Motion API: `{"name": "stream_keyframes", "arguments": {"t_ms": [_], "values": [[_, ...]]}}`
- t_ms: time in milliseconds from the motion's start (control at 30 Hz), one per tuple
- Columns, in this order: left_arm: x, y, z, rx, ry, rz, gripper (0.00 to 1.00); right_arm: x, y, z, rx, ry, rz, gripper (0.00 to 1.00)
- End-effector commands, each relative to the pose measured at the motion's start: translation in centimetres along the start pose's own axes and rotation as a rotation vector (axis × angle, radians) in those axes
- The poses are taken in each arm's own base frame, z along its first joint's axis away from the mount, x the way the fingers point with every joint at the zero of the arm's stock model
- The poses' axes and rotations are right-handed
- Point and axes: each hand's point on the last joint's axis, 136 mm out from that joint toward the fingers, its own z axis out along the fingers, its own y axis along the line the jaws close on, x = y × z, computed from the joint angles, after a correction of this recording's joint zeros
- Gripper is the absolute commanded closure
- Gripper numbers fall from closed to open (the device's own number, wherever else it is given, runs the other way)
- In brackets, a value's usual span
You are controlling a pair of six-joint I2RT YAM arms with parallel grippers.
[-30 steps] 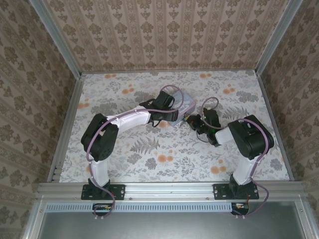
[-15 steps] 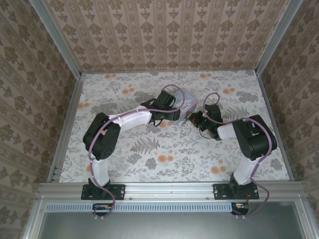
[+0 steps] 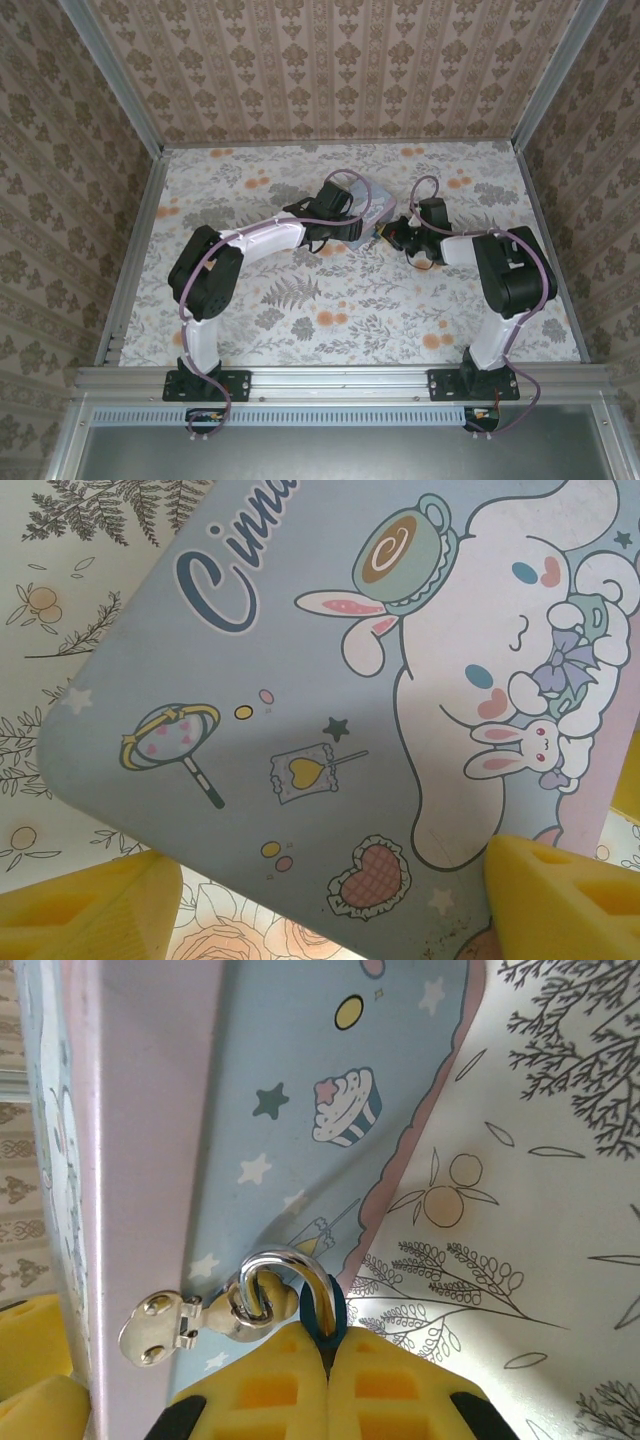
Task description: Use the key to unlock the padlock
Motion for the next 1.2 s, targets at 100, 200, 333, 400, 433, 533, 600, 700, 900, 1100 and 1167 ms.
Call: {"name": "stream_keyframes", "arguments": {"t_ms": [100, 200, 333, 400, 433, 533, 600, 700, 900, 1100, 1167], "values": [[12.6, 6.7, 2.2, -0.223, 0.424, 0.073, 0.22, -2.8, -1.4, -1.2, -0.003, -0.12, 0.113, 1.0], [12.9, 6.7, 2.3, -0.224, 0.431, 0.068, 0.23, -3.6, -2.1, -1.2, -0.051, -0.195, 0.204, 1.0], [13.2, 6.9, 2.2, -0.224, 0.435, 0.064, 0.23, -4.1, -1.8, -1.4, -0.148, -0.255, 0.244, 1.0], [13.4, 6.9, 2.4, -0.223, 0.438, 0.063, 0.23, -4.3, -0.8, -0.8, -0.203, -0.222, 0.245, 1.0], [13.5, 6.9, 2.5, -0.222, 0.442, 0.062, 0.23, -4.3, -0.1, -0.5, -0.23, -0.197, 0.24, 1.0], [13.7, 6.9, 2.7, -0.222, 0.449, 0.061, 0.23, -4.4, -3.6, -1.2, -0.051, -0.24, 0.308, 1.0], [13.7, 6.8, 2.8, -0.218, 0.447, 0.058, 0.24, -5.0, -2.0, -1.4, -0.081, -0.229, 0.24, 1.0], [13.7, 6.7, 2.9, -0.21, 0.447, 0.053, 0.24, -5.1, -1.6, -2.2, -0.055, -0.231, 0.211, 1.0], [12.9, 6.1, 2.5, -0.166, 0.429, 0.034, 0.22, -4.1, -0.7, -3.5, -0.07, -0.213, 0.163, 1.0], [10.3, 4.9, 1.2, -0.082, 0.37, -0.011, 0.16, -2.0, 0.3, -5.6, -0.093, -0.195, 0.147, 1.0], [9.0, 4.5, 0.6, -0.047, 0.34, -0.037, 0.13, -0.7, 1.1, -6.2, -0.098, -0.17, 0.12, 1.0]]}}
